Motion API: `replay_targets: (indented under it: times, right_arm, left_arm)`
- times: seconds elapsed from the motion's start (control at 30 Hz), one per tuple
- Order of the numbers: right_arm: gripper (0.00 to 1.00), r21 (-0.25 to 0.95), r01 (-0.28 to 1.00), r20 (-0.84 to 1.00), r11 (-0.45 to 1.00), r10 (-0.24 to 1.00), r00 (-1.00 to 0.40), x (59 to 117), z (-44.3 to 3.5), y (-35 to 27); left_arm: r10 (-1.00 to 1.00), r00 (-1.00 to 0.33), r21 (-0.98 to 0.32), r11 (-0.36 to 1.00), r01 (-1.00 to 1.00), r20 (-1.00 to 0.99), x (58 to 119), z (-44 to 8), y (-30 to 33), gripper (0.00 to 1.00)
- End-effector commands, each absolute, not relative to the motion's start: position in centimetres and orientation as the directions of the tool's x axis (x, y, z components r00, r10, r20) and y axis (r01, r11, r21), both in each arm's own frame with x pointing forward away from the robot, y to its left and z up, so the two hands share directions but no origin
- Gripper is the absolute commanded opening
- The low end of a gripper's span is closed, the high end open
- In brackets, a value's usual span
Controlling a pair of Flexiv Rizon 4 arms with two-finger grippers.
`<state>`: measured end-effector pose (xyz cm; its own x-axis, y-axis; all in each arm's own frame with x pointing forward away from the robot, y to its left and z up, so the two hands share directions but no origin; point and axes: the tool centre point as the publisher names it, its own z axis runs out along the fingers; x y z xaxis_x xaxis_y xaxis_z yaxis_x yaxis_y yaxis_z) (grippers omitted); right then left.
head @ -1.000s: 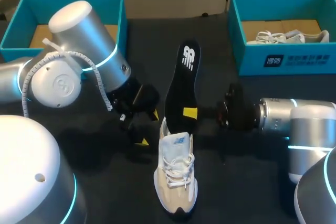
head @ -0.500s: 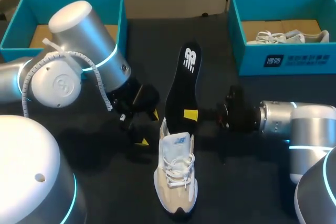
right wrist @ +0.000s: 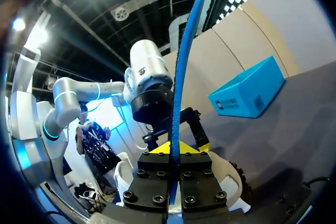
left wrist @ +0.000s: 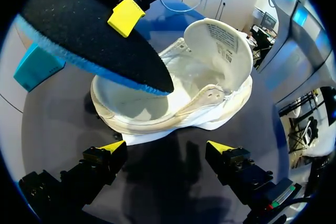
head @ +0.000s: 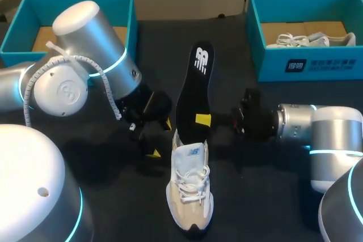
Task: Take the shoe out of the shoebox, open the shoe tongue, remove and reinsert the insole, then place the shoe into the shoebox
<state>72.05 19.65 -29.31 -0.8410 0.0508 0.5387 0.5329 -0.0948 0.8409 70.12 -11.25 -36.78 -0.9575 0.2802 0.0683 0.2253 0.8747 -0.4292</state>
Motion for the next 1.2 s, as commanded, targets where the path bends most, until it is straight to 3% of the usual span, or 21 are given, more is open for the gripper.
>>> replay_targets:
  times: [0.03,1.2]
  right_arm:
    - [0.00,0.839,0.535,0.542,-0.102,0.055,-0.839,72.3,-29.6,20.2]
    - [0.00,0.824,0.551,0.566,-0.132,0.126,-0.815,72.4,-30.7,20.5]
  left_arm:
    - [0.279,-0.958,-0.425,0.876,0.226,0.067,70.1,-36.7,-11.3,1.00]
    - [0.279,-0.958,-0.425,0.876,0.226,0.067,70.1,-36.7,-11.3,1.00]
